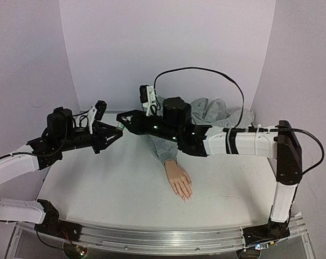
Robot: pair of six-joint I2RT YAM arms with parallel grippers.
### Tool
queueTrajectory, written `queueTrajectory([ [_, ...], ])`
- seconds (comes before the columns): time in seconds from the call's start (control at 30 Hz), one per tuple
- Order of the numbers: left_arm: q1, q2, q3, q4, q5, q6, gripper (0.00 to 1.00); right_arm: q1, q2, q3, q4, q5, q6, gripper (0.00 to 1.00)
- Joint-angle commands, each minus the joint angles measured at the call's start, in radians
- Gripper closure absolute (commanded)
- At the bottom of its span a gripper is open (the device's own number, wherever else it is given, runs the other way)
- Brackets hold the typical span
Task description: Paint the nails
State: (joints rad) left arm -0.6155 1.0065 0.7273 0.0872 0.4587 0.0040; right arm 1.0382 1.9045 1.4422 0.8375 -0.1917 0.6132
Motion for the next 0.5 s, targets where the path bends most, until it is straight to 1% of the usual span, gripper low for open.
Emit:
queueTrajectory([
  [0.0,-0.018,-0.053,0.006,0.127,-0.272,0.056,1.0,0.173,0.14,0.221,-0.334,0.375,0.328,1.0],
  [0.03,-0.018,-0.058,0.003,0.126,-0.287,0.056,1.0,0.199,0.154,0.253,-0.341,0.421,0.371,1.0],
  [0.13,-0.018,-0.067,0.0,0.126,-0.303,0.053,1.0,0.268,0.189,0.348,-0.354,0.547,0.33,1.0],
  [0.23,-0.018,-0.066,0.001,0.125,-0.302,0.052,1.0,0.272,0.205,0.383,-0.367,0.562,0.308,1.0],
  [0.33,-0.018,-0.065,0.001,0.125,-0.299,0.051,1.0,0.27,0.182,0.373,-0.367,0.564,0.264,1.0],
  [0.37,-0.018,-0.064,0.002,0.123,-0.296,0.051,1.0,0.266,0.173,0.363,-0.368,0.564,0.244,0.95],
  [0.4,-0.018,-0.062,0.003,0.123,-0.293,0.051,1.0,0.261,0.146,0.349,-0.367,0.562,0.226,0.87],
  [0.43,-0.018,-0.061,0.003,0.122,-0.288,0.05,1.0,0.253,0.123,0.328,-0.364,0.556,0.203,0.79],
  [0.47,-0.018,-0.059,0.004,0.122,-0.284,0.05,1.0,0.241,0.096,0.309,-0.365,0.548,0.182,0.66],
])
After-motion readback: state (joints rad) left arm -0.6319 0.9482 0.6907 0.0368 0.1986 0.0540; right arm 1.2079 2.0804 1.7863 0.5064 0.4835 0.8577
